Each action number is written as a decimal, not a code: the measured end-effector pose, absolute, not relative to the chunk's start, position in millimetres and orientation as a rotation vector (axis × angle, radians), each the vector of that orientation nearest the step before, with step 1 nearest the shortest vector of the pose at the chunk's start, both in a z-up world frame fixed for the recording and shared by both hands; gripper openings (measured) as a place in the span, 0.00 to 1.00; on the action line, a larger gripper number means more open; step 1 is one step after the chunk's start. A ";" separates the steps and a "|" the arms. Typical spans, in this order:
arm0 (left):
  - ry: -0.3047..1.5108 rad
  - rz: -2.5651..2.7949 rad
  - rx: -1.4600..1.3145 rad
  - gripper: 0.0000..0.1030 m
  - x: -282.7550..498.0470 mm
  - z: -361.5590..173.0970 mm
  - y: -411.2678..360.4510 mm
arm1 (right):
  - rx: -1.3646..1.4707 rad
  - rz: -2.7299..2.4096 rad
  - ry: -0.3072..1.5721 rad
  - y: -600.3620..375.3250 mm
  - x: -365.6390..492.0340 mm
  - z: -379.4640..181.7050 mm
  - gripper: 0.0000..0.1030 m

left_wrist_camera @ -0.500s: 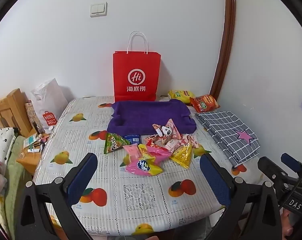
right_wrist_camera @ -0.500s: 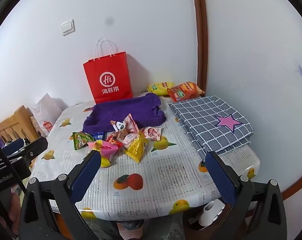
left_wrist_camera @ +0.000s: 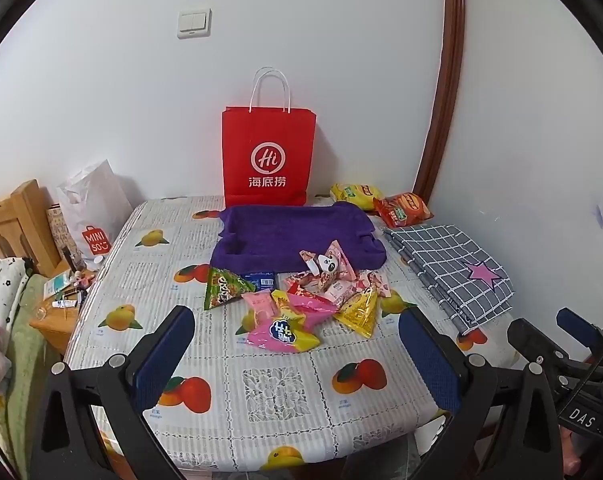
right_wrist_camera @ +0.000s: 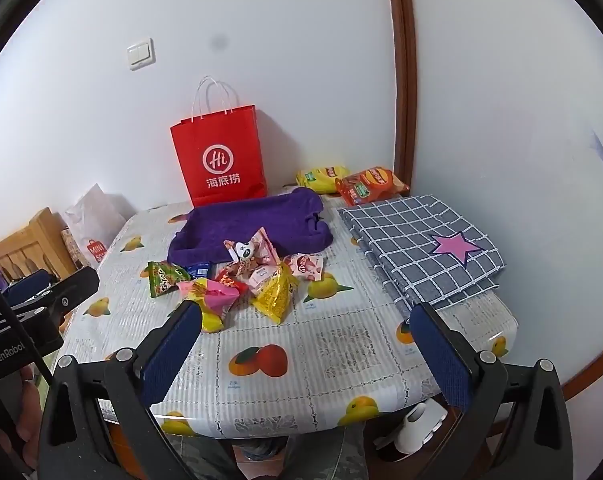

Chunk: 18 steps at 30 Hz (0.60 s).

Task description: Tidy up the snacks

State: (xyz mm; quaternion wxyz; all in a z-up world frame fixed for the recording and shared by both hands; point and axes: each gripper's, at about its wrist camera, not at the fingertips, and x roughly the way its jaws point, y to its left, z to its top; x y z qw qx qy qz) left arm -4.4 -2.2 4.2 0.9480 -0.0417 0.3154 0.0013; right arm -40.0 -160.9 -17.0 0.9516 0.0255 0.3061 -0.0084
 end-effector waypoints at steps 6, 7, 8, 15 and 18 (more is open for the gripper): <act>0.633 0.006 -0.076 1.00 -4.8 6.9 -3.9 | 0.047 -0.011 0.624 -162.6 -38.7 -19.4 0.99; 0.634 0.006 -0.077 1.00 -4.9 7.6 -3.2 | 0.047 -0.010 0.623 -162.4 -39.1 -19.0 0.99; 0.634 0.006 -0.077 1.00 -5.2 7.6 -3.1 | 0.046 -0.009 0.624 -162.5 -38.9 -18.9 0.99; 0.631 0.004 -0.078 1.00 -6.8 7.5 -2.8 | 0.042 -0.007 0.621 -159.3 -40.5 -17.1 0.99; 0.631 0.006 -0.076 1.00 -6.9 6.9 -3.3 | 0.041 -0.006 0.622 -158.7 -41.0 -17.3 0.99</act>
